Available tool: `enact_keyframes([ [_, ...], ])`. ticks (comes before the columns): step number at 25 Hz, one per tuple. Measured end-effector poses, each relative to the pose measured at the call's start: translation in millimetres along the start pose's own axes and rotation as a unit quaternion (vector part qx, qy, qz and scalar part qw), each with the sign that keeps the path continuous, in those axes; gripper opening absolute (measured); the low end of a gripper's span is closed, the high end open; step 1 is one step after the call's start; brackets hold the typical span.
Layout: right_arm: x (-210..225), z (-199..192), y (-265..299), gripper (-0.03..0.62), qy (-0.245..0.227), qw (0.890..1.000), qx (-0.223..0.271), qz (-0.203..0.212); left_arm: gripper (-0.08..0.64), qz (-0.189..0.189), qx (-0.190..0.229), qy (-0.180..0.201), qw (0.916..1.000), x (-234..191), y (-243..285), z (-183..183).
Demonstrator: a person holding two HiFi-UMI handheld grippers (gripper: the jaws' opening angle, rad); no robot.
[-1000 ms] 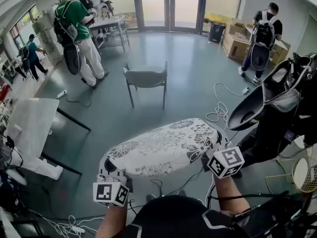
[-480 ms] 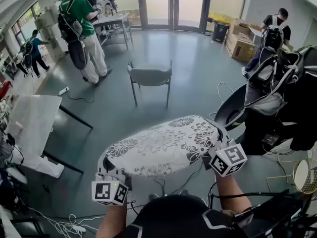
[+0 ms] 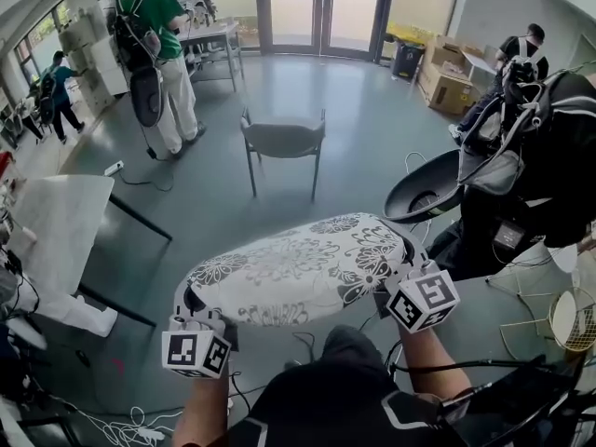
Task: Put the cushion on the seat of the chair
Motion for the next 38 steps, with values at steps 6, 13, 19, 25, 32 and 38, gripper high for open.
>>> enact_keyframes([
  [6,1,-6,8,0.023,0.003,1.0,-0.017,0.002,0.02,0.001,-0.005,-0.001,1.0,-6,7,2],
  [13,-2,-6,65,0.023,0.011,1.0,-0.014,0.013,0.02,0.008,-0.015,-0.015,0.9998,-43,34,-3],
  [19,11,-12,122,0.023,0.026,0.999,-0.013,0.014,0.02,0.027,-0.023,-0.025,0.9991,-76,84,0],
  [25,70,-17,172,0.023,0.04,0.999,-0.013,-0.006,0.02,0.009,-0.032,-0.053,0.998,-76,170,-8],
  [32,145,-14,230,0.023,0.061,0.998,-0.023,-0.014,0.02,-0.018,-0.054,-0.066,0.9962,-70,271,-14],
  [38,203,-19,265,0.023,0.083,0.995,-0.039,-0.03,0.02,-0.018,-0.083,-0.065,0.9943,-56,340,-18],
])
Point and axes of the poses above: the fingertips, and each gripper's own axes: y forward along the fingers, x to its right, z out of its top, the point moved 2 cm from there along -y, backward along the fingers, and after that the axes turned 5 degrees about -x, right-handed, at the moved point
